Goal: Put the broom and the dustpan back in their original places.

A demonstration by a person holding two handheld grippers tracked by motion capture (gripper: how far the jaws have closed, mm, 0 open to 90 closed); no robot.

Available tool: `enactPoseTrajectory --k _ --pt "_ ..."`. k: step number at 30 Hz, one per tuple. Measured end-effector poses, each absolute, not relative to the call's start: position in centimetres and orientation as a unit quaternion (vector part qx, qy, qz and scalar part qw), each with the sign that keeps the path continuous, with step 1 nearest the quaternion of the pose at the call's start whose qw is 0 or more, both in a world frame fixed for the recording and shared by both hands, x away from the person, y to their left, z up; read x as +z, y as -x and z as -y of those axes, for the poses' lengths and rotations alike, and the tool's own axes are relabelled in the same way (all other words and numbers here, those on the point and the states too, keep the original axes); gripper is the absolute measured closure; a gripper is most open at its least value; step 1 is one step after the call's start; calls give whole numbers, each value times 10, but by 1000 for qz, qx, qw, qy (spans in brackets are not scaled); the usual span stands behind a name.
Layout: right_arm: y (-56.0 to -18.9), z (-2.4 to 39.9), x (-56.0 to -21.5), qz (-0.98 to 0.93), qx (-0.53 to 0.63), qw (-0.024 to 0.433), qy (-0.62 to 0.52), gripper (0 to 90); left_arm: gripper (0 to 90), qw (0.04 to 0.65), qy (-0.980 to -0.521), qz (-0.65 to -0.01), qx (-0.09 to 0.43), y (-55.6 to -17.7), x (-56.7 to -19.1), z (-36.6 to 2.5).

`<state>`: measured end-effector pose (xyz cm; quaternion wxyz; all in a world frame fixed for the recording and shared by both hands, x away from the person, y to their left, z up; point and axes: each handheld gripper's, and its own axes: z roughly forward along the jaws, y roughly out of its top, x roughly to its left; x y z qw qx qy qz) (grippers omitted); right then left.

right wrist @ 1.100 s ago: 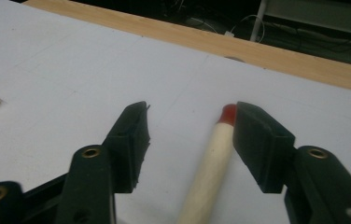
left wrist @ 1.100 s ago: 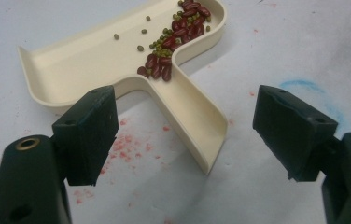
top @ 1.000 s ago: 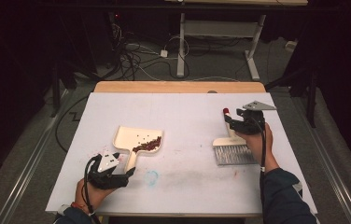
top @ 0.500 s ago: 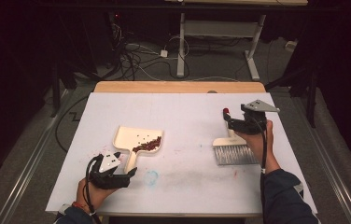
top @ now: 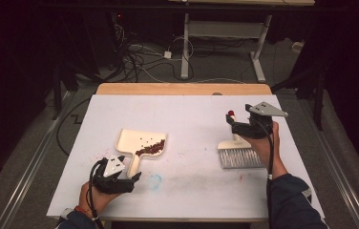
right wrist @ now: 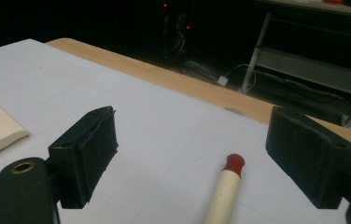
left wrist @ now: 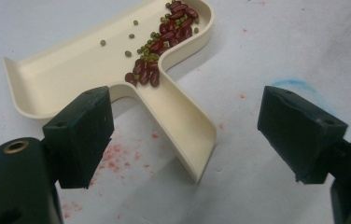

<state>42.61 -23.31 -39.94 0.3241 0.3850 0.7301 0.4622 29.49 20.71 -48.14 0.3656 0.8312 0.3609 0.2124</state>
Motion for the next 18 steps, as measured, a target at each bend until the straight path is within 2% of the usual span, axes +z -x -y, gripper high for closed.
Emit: enactPoseTrajectory --k 18 --pt "-398 218 -378 -725 482 339 -356 178 182 367 -833 -349 221 -294 -480 -205"
